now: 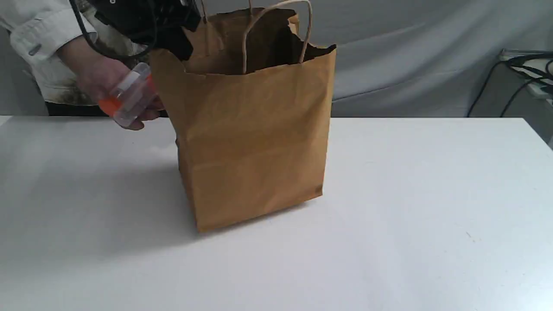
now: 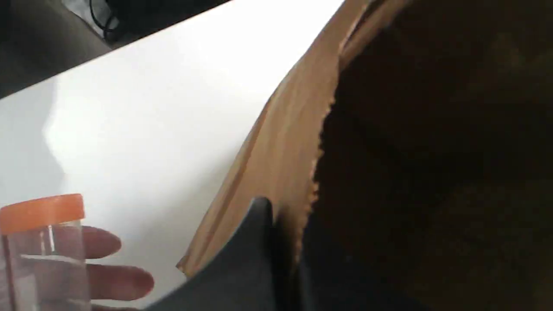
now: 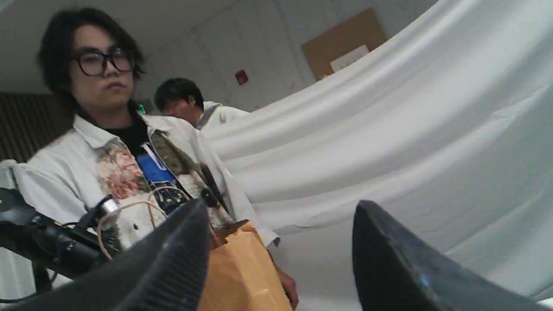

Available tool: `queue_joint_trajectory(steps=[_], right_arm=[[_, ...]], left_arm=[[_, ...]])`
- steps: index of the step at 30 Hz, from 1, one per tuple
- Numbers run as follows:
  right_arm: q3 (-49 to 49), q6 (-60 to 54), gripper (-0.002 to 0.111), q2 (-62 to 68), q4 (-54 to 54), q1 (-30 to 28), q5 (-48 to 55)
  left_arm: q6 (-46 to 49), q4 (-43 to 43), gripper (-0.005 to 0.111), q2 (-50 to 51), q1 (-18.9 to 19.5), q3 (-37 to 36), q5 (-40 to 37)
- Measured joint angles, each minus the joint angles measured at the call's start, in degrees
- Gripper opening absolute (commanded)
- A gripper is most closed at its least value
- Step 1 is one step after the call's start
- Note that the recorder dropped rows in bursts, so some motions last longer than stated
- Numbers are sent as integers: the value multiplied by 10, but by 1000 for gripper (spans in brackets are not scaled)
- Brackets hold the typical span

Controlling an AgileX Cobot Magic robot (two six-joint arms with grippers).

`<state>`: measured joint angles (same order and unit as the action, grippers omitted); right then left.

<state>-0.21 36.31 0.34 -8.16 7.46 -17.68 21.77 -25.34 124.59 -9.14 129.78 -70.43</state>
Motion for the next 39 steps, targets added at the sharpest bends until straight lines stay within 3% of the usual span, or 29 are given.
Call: queue_joint_trajectory(steps=[3, 9, 11, 14, 23, 31, 39], right_arm=[[-7, 57, 51, 0, -67, 0, 1], [-93, 180, 51, 54, -342, 0, -1], [-139, 243, 51, 114, -482, 0, -7], [-204, 341, 51, 194, -599, 4, -29], [-383, 523, 51, 429, -848, 33, -112], [-516, 585, 51, 599, -911, 25, -180], [-633, 595, 51, 783, -917, -43, -374]], left_arm=[[-1, 5, 0, 0, -5, 0, 0], [-4, 14, 0, 8, -9, 0, 0], [-8, 14, 0, 15, -9, 0, 0], [-12, 0, 0, 17, -9, -1, 0], [-12, -50, 0, 17, -16, -1, 0], [-13, -56, 0, 12, -22, -32, 0], [7, -83, 0, -13, -8, -100, 1]])
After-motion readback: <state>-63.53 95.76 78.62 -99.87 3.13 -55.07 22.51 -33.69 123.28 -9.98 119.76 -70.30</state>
